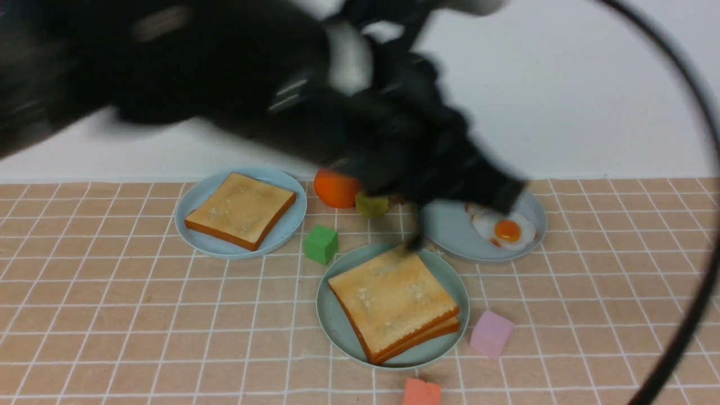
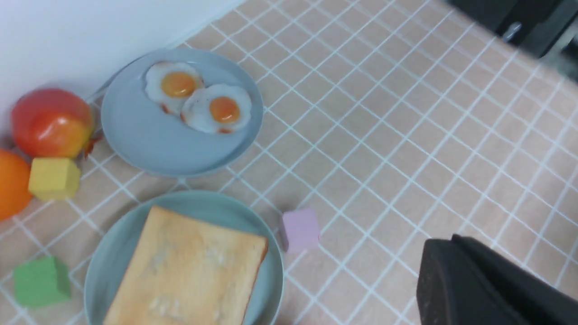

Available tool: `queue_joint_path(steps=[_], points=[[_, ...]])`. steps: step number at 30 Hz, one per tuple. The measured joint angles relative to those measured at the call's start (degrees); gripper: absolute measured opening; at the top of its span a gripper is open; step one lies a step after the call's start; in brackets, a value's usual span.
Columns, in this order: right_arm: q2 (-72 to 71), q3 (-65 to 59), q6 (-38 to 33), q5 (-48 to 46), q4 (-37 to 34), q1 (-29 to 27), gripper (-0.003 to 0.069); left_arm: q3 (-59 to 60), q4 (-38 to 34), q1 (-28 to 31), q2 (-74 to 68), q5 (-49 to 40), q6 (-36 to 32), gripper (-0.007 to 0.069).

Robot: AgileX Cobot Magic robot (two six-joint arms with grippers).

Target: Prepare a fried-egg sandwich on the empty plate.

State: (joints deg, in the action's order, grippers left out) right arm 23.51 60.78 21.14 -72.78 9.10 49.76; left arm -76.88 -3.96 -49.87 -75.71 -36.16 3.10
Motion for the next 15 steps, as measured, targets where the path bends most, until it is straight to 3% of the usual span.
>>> queue_joint_path(steps=[9,15], points=[[0.0,0.0,0.0,0.0,-1.01,0.0,0.0046,39.06,-0.95,0.0,32.13,25.1,0.05,-0.0013],[0.0,0.0,1.48,0.0,-1.01,0.0,0.0052,54.39,-1.2,0.0,47.35,36.16,0.05,-0.0013]])
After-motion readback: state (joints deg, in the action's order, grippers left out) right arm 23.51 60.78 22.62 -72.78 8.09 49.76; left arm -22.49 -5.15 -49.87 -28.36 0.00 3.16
